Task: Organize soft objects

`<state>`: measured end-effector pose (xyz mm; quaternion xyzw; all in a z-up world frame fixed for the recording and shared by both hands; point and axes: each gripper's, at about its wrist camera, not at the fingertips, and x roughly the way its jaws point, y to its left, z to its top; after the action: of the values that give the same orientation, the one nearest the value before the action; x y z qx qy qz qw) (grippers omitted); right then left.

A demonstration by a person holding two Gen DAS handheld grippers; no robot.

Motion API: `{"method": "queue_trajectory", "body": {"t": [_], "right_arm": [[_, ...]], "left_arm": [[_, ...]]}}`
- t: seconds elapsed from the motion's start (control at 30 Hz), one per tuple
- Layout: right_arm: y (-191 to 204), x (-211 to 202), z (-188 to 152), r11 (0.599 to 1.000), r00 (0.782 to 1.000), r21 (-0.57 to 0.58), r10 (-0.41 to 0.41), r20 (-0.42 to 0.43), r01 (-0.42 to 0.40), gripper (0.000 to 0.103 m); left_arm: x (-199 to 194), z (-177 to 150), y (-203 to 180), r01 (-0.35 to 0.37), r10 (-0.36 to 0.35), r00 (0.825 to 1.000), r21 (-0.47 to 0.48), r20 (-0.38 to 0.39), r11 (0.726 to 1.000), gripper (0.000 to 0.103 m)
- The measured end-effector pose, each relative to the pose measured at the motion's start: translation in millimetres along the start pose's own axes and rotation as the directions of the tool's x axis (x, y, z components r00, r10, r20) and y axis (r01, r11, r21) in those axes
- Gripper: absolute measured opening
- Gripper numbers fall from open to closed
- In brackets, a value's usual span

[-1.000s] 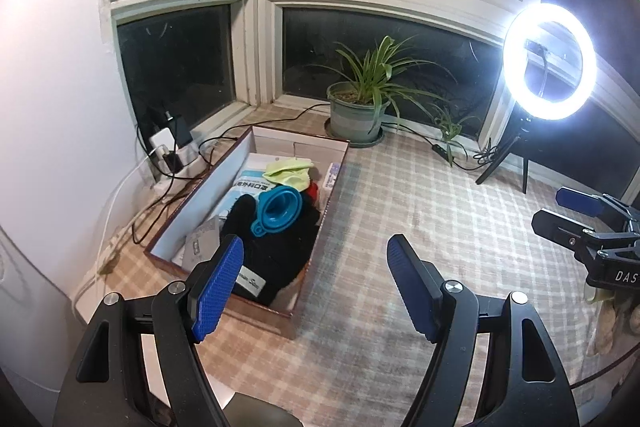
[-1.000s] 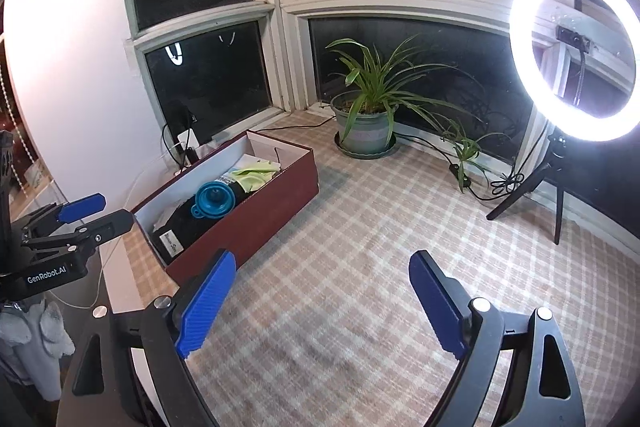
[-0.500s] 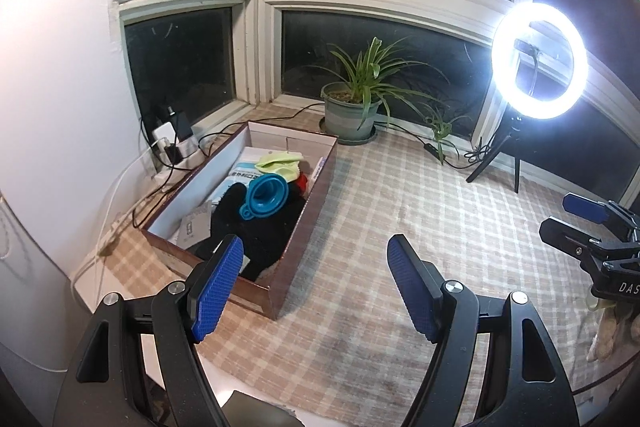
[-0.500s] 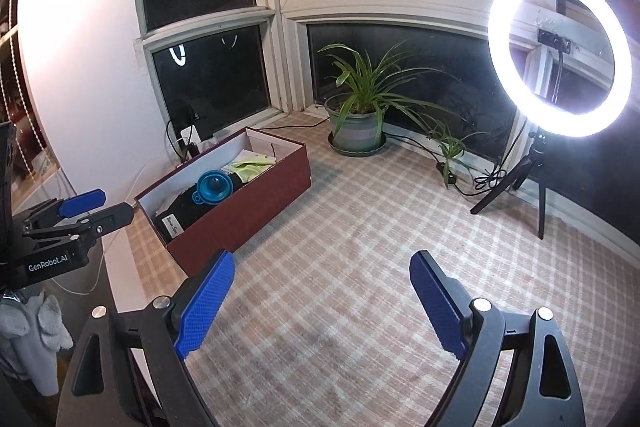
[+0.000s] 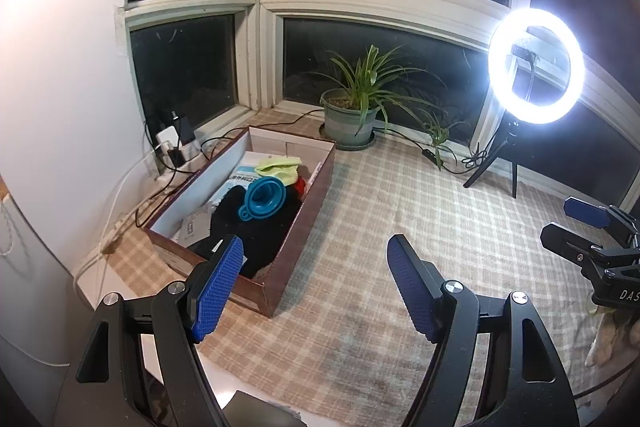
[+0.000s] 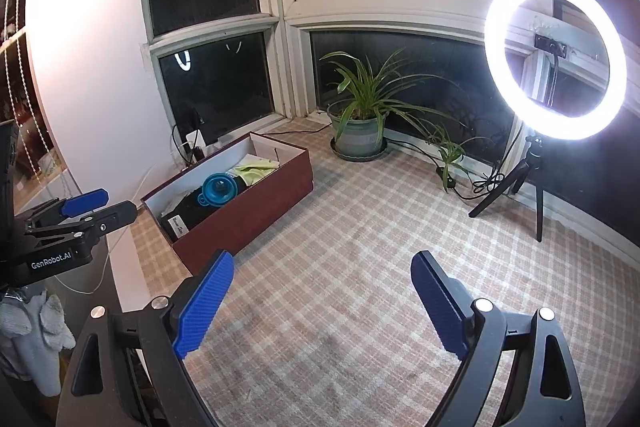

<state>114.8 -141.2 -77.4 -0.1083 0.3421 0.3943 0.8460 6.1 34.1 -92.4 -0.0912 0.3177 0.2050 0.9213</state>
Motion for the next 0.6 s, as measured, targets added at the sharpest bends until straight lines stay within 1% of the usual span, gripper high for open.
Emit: {"method": "queue_trajectory", "body": {"t": [0.6], "right_arm": [[-1.0, 0.2, 0.5, 1.000, 1.000, 0.004, -0.011, 0.003, 0.011, 0.089]], "left_arm": [[-0.9, 4.9, -0.6, 0.005, -0.005, 1.000, 0.001, 0.005, 1.000, 0.075]]}}
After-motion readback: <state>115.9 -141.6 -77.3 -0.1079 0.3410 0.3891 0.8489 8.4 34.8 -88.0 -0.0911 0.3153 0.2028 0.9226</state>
